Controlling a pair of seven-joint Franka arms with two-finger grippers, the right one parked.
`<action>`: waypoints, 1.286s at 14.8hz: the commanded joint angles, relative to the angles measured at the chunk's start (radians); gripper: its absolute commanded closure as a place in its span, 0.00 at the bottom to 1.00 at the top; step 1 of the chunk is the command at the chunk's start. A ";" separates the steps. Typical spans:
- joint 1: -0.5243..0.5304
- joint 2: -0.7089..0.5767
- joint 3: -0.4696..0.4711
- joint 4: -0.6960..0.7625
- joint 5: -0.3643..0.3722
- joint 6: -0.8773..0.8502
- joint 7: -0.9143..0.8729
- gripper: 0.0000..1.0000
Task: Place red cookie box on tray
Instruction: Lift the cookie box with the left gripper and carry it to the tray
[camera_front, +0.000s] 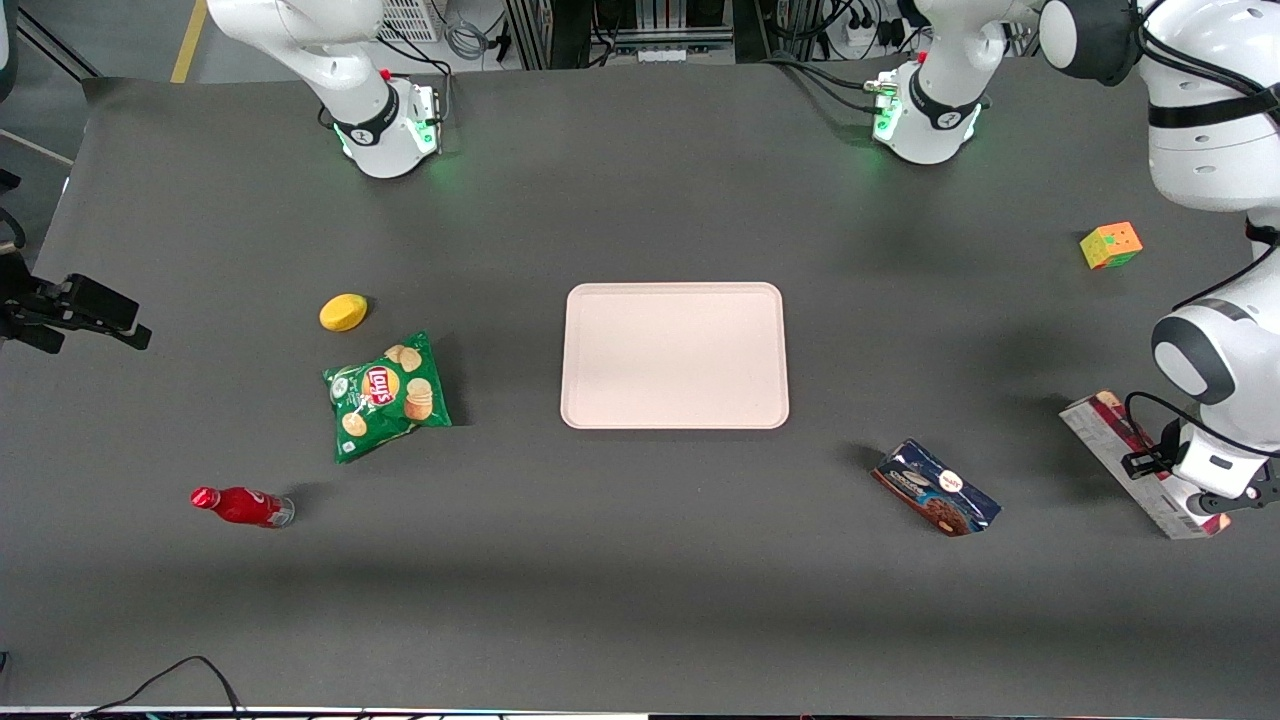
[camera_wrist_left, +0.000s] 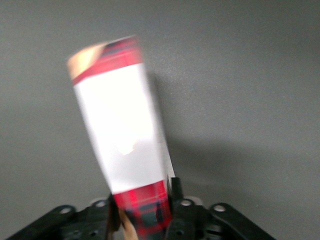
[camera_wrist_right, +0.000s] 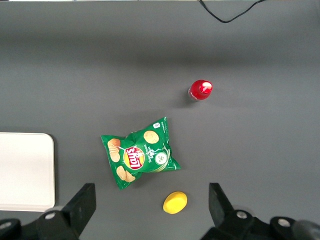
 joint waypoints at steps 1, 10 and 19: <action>-0.011 -0.020 0.012 0.006 -0.001 -0.011 0.025 1.00; -0.031 -0.412 -0.105 0.009 0.107 -0.556 0.051 1.00; -0.086 -0.606 -0.503 0.010 0.104 -0.795 -0.236 1.00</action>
